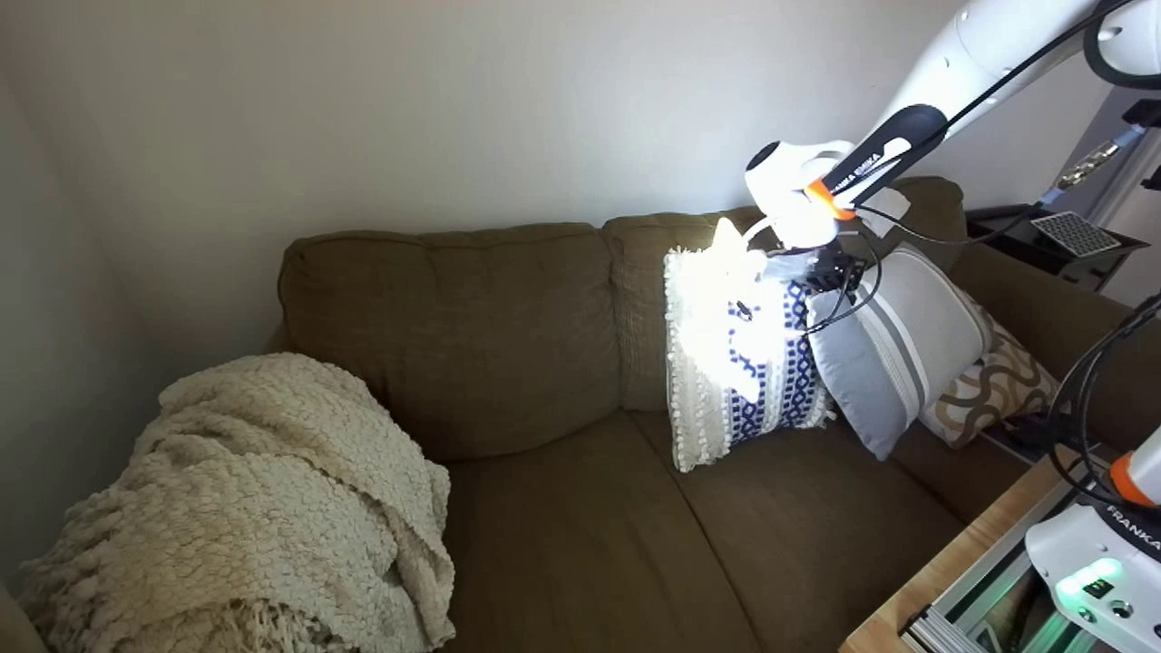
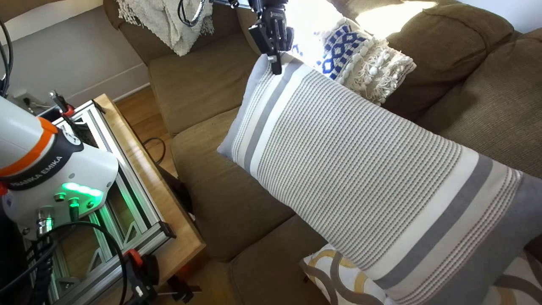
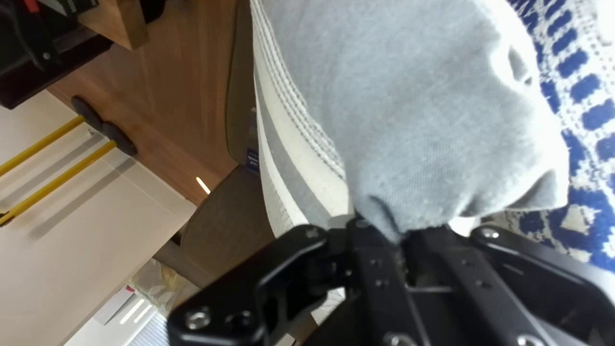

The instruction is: Put the pillow upright

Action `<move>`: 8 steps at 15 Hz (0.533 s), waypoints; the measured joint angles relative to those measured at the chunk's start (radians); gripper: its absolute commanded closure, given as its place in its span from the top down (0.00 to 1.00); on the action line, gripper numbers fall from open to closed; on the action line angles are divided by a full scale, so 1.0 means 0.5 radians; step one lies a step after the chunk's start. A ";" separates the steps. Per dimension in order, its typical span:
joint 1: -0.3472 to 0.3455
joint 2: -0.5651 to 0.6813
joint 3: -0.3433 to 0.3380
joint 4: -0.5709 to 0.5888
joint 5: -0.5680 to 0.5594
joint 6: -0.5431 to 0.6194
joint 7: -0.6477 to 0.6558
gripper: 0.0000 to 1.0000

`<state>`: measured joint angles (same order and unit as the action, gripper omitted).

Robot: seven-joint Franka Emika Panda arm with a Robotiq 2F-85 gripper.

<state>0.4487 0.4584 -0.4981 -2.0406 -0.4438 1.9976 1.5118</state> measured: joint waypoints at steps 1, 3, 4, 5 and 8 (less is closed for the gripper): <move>-0.059 -0.020 0.088 0.001 -0.011 0.000 0.036 0.03; -0.164 -0.047 0.243 0.005 -0.014 0.000 0.105 0.03; -0.207 -0.054 0.309 0.009 -0.014 0.000 0.133 0.03; -0.245 -0.059 0.370 0.014 -0.013 0.000 0.160 0.03; -0.336 -0.067 0.524 0.035 0.006 -0.001 0.184 0.03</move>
<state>0.2806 0.4249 -0.2362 -2.0232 -0.4407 1.9973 1.6036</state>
